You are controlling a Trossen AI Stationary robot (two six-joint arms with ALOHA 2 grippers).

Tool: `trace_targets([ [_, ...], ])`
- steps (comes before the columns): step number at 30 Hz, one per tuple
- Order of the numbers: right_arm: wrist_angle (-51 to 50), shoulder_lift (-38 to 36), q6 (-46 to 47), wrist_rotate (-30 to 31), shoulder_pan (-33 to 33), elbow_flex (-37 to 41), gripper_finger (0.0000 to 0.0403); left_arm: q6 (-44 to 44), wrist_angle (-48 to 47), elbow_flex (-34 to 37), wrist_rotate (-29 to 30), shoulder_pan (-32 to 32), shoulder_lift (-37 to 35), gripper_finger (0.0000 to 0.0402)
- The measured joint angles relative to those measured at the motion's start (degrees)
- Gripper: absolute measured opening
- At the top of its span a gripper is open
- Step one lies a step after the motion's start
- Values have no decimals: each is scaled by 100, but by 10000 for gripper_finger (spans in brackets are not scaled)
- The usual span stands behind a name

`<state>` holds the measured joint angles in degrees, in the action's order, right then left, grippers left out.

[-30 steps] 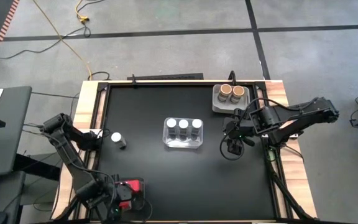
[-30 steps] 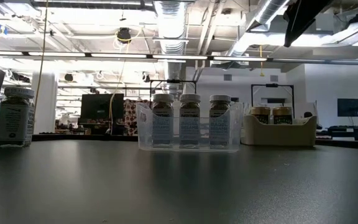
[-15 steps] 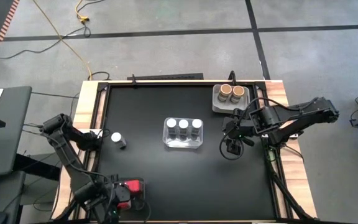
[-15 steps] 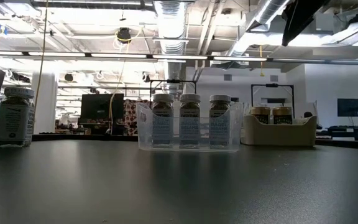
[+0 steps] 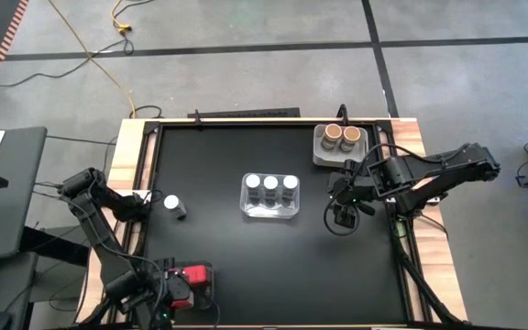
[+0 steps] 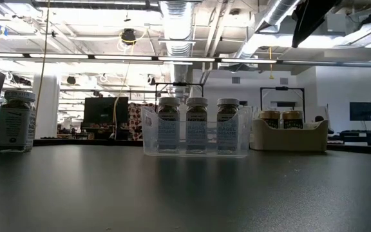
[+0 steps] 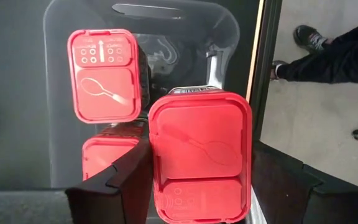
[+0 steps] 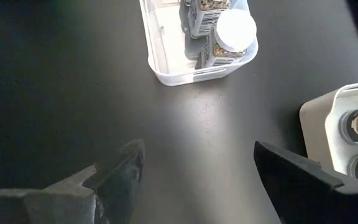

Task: Sort spices by type
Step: Put the red seasoning can into the black bin

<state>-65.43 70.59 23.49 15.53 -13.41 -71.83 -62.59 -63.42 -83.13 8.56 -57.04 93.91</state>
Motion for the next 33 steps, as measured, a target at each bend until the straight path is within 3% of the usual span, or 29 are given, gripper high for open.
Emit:
trace_targets([
  [11,11,-2,2,6,0,0,331,62,344,0,-36,0,65,224],
  [17,37,0,2,6,0,0,331,-209,301,-105,-351,-36,370,224],
  [22,39,0,0,9,16,0,331,-154,-82,-405,73,-65,437,224],
  [33,127,0,-2,30,42,2,331,135,-439,-605,68,-61,454,224],
])
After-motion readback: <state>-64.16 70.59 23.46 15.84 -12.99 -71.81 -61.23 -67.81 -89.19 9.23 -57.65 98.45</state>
